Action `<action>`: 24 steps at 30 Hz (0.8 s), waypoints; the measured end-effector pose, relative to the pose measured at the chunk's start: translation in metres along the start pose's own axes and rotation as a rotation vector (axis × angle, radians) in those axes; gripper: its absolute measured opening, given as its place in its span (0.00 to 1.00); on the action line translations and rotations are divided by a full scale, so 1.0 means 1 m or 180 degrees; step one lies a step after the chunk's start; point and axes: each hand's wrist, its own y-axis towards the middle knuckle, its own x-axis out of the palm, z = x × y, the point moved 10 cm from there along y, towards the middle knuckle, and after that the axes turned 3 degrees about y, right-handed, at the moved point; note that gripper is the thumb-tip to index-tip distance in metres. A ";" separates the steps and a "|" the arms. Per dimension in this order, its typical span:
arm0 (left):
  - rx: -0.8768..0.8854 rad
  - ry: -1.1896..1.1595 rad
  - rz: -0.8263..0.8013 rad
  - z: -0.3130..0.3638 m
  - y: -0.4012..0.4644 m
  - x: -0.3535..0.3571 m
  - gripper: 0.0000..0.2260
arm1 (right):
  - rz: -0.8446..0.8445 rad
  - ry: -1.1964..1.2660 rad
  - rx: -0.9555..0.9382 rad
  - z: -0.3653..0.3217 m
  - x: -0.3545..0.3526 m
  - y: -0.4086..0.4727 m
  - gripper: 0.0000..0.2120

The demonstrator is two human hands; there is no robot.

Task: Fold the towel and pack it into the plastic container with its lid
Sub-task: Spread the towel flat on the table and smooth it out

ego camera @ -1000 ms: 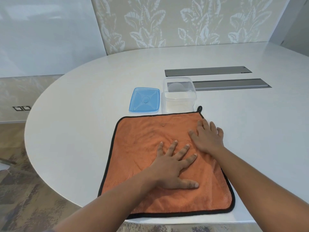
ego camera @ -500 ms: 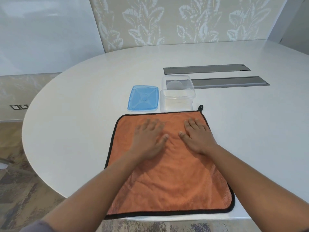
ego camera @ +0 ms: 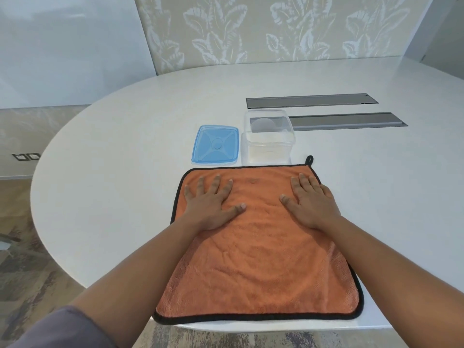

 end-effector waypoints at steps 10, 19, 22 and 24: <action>0.0231 0.0005 0.0281 0.015 0.009 -0.014 0.37 | 0.0380 0.0214 -0.0314 -0.037 -0.023 0.011 0.33; 0.0244 0.0076 0.0053 0.022 0.018 0.002 0.38 | -0.0246 -0.0139 -0.0658 -0.052 0.007 0.010 0.39; 0.0063 -0.0036 0.0083 0.015 0.017 0.001 0.41 | -0.0237 -0.0123 -0.0436 -0.041 0.006 0.010 0.42; 0.0018 -0.0083 0.0091 0.017 0.016 -0.001 0.41 | -0.0223 -0.0140 -0.0259 -0.039 0.005 0.009 0.42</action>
